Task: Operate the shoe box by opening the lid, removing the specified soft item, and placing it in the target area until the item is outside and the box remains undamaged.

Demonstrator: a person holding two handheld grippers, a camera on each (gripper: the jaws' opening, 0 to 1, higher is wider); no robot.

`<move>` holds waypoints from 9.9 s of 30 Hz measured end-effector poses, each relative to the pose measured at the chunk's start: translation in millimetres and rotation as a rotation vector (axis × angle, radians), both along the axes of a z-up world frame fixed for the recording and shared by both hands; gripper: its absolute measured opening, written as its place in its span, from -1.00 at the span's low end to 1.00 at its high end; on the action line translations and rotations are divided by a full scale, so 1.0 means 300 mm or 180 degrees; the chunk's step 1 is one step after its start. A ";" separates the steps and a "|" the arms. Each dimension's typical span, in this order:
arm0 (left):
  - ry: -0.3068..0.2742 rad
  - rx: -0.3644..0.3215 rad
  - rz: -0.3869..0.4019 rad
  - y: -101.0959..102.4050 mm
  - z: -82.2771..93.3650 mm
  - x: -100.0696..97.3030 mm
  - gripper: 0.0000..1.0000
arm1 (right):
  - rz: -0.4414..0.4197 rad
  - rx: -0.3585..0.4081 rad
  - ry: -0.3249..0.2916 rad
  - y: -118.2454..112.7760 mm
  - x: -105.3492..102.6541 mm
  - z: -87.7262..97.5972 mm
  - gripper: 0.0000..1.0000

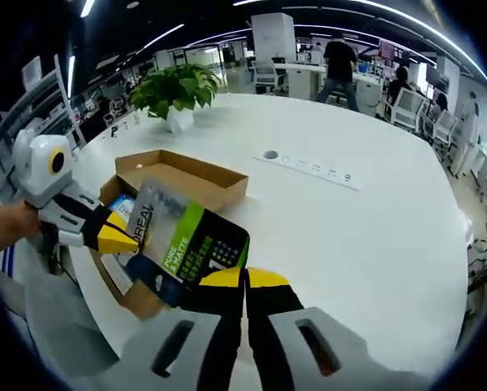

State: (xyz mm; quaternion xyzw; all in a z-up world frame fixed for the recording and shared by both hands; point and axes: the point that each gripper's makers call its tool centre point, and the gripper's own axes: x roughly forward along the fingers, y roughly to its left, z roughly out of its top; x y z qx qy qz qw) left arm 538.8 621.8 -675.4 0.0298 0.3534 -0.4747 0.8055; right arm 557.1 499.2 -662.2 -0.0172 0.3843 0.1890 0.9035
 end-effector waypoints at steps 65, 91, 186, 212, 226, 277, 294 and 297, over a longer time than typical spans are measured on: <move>-0.0269 0.1565 -0.1148 -0.214 -0.247 0.081 -1.00 | -0.0268 -0.0114 0.0228 -0.209 0.113 -0.261 -1.00; -0.0843 0.2350 -0.1967 -0.221 -0.394 0.091 -1.00 | -0.0358 -0.0015 0.0204 -0.266 0.154 -0.373 -1.00; -0.0461 0.0965 0.0074 0.369 -0.047 0.085 -0.61 | -0.0383 -0.0246 0.0098 -0.215 0.096 -0.278 -0.71; -0.0524 0.0961 0.0625 0.692 0.003 0.022 -0.49 | 0.0221 -0.0086 -0.0180 0.103 -0.036 -0.062 -0.43; -0.0455 0.1021 0.0920 0.851 -0.020 -0.009 -0.49 | 0.0525 0.0132 -0.0243 0.319 -0.059 -0.022 -0.41; 0.0115 0.0753 0.1642 0.963 -0.171 -0.008 -0.87 | 0.0899 0.0572 0.0210 0.771 0.062 -0.216 -0.47; 0.0118 0.0781 0.1653 0.962 -0.171 -0.002 -0.88 | 0.0810 0.0871 0.0579 0.869 0.080 -0.301 -0.58; 0.0111 0.0796 0.1650 0.961 -0.171 -0.002 -0.88 | 0.0745 0.0935 0.0641 0.884 0.080 -0.307 -0.60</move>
